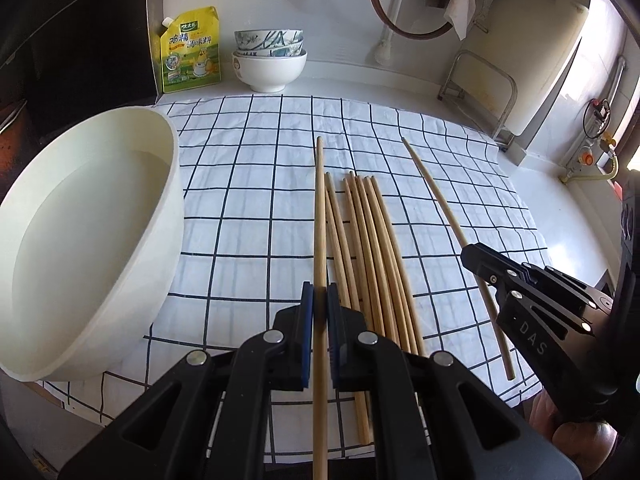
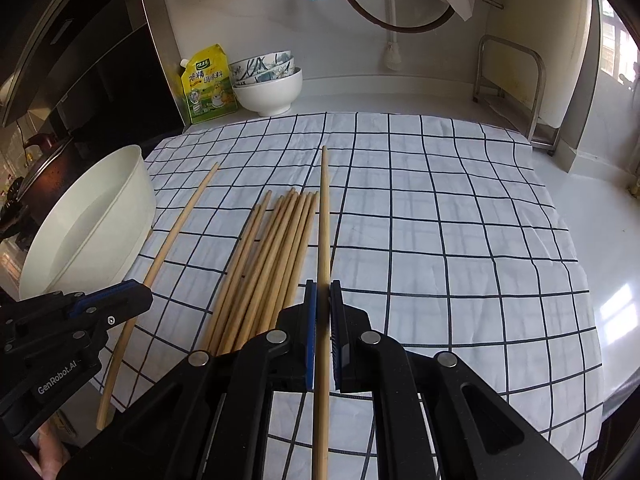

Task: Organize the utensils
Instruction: 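Lift the chopstick with the right gripper and carry it over the basin, then lower the chopstick into the basin and open the right gripper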

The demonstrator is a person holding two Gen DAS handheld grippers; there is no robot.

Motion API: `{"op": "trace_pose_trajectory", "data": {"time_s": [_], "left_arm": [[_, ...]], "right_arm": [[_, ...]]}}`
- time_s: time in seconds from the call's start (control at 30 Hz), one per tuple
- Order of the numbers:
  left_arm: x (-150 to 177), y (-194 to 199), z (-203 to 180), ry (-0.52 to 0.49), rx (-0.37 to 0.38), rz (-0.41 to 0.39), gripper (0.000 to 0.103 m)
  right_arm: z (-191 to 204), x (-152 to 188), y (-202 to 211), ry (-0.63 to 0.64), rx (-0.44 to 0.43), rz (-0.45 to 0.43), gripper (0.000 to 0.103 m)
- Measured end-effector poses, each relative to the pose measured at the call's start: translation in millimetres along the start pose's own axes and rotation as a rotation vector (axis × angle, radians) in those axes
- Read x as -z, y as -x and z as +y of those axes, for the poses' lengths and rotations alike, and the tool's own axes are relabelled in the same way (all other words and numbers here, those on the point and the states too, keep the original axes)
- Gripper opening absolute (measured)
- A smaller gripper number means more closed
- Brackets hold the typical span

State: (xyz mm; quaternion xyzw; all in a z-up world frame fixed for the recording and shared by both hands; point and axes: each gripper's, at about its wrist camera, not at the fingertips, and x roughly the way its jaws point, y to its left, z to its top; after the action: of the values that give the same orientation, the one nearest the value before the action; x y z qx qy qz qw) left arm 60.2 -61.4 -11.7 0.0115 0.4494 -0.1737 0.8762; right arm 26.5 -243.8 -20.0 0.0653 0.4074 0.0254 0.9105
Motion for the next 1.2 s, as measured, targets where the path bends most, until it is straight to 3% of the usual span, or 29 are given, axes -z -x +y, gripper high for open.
{"op": "trace_pose_trajectory", "data": {"time_s": [0.3, 0.6, 0.87, 1.2], "left_arm": [[-22.2, 50.3, 27.9, 0.02, 0.014, -0.104, 0.007], [-30.8, 90.7, 105.5, 0.12, -0.076, -0.199, 0.007], [-27.4, 86.8, 186.6, 0.232, -0.168, -0.191, 0.007], [-27.2, 52.8, 237.2, 0.283, -0.176, -0.128, 0.008]], "right_arm": [[37.2, -34.4, 20.8, 0.041, -0.06, -0.072, 0.006], [121.9, -72.9, 3.9, 0.133, -0.199, -0.075, 0.006], [202.8, -83.8, -33.0, 0.193, -0.308, -0.007, 0.006], [252.4, -82.6, -81.7, 0.21, -0.309, 0.12, 0.006]]}}
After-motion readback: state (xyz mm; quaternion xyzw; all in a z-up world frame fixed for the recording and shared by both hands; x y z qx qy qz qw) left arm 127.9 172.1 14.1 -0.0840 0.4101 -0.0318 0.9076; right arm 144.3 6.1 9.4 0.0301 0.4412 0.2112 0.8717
